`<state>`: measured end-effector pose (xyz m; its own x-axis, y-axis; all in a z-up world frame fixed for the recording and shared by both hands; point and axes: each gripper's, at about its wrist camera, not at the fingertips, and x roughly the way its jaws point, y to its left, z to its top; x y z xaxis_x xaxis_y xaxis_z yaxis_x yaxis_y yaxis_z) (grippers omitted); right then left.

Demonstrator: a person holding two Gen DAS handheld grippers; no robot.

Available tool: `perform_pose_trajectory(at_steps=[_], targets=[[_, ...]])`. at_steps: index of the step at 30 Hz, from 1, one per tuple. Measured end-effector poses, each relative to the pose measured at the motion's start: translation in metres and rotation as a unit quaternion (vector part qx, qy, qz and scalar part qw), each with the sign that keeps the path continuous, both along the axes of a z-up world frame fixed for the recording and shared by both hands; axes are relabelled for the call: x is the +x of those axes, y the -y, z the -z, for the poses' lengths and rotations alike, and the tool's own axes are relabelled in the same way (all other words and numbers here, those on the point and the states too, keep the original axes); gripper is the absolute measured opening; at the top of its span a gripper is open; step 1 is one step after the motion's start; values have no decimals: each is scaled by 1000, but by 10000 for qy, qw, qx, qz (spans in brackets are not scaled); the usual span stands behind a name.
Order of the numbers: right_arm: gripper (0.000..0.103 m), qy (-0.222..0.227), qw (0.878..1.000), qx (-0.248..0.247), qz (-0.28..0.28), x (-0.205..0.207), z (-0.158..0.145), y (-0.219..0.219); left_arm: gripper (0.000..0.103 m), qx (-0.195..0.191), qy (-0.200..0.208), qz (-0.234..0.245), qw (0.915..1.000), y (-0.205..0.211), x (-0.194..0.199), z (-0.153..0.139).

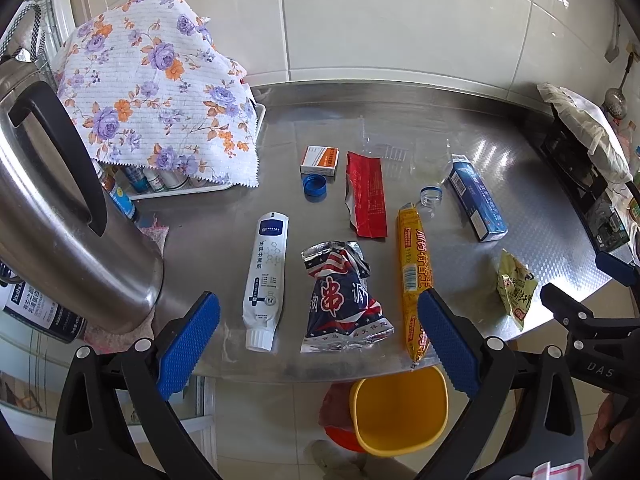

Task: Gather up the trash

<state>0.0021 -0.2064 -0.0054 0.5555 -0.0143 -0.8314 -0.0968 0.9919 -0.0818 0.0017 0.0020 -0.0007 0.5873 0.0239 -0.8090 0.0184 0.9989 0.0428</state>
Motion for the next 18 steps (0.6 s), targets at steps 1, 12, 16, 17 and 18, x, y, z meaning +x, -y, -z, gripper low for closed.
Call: perform_pose_trajectory(at_steps=[1, 12, 16, 17, 18], targets=[[100, -2, 10000, -2, 2, 0, 0, 0, 98, 0, -2, 2, 10000, 0, 0, 0], [100, -11, 10000, -6, -2, 1, 1, 0, 98, -27, -16, -2, 10000, 0, 1, 0], [100, -17, 10000, -2, 3, 1, 1, 0, 98, -37, -26, -4, 10000, 0, 1, 2], [100, -15, 10000, -7, 4, 1, 1, 0, 98, -36, -27, -4, 10000, 0, 1, 1], [100, -13, 10000, -11, 3, 1, 1, 0, 98, -35, -24, 2, 10000, -1, 2, 1]])
